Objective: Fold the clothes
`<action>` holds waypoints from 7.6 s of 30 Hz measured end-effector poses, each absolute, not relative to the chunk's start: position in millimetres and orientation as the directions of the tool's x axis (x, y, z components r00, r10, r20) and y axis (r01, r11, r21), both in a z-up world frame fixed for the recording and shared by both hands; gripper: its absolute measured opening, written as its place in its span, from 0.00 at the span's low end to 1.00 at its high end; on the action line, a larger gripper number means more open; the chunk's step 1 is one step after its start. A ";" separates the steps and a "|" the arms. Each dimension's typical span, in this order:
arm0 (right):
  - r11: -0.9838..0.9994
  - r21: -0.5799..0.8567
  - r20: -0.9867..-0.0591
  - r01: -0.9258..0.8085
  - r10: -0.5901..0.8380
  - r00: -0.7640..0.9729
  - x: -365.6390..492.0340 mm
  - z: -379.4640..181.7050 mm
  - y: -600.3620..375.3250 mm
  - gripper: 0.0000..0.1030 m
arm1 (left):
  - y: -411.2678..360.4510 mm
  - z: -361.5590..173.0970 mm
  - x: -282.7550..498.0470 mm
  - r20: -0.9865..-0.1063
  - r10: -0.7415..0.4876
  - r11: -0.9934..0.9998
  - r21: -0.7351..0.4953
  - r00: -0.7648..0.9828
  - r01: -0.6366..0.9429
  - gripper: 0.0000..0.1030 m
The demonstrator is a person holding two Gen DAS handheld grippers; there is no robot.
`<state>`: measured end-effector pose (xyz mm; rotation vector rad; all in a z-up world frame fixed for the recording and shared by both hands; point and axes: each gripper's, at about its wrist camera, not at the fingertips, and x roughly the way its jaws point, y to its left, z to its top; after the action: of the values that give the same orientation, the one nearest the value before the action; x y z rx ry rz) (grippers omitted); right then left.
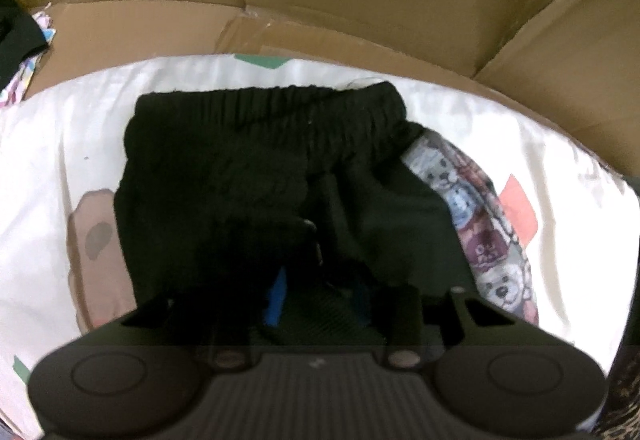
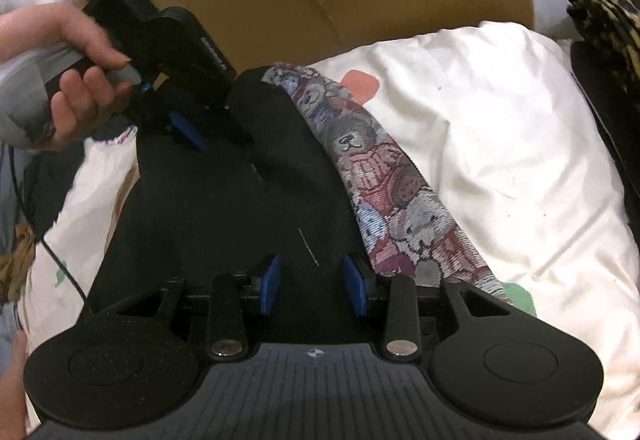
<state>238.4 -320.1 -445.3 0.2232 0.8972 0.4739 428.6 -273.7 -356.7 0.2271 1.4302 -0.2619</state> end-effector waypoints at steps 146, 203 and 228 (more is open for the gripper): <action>0.965 0.228 -0.786 -0.126 0.259 0.562 159.8 -418.0 -346.4 0.16 | -224.0 -335.3 421.2 -0.952 -0.215 0.644 0.029 0.217 0.765 0.34; 0.794 -0.023 -0.854 -0.607 0.300 0.425 137.3 -281.5 -184.2 0.22 | -14.5 -317.4 251.6 -0.864 -0.503 0.606 -0.328 0.029 0.725 0.22; 0.620 0.030 -0.921 -0.784 0.322 0.220 63.4 -365.4 -89.7 0.33 | 22.7 -345.3 259.4 -0.835 -0.549 0.676 -0.467 -0.033 0.570 0.14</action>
<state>63.4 -89.7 -365.4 -0.5028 1.1005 0.8110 259.4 22.7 -345.3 0.0202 1.3289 -0.8978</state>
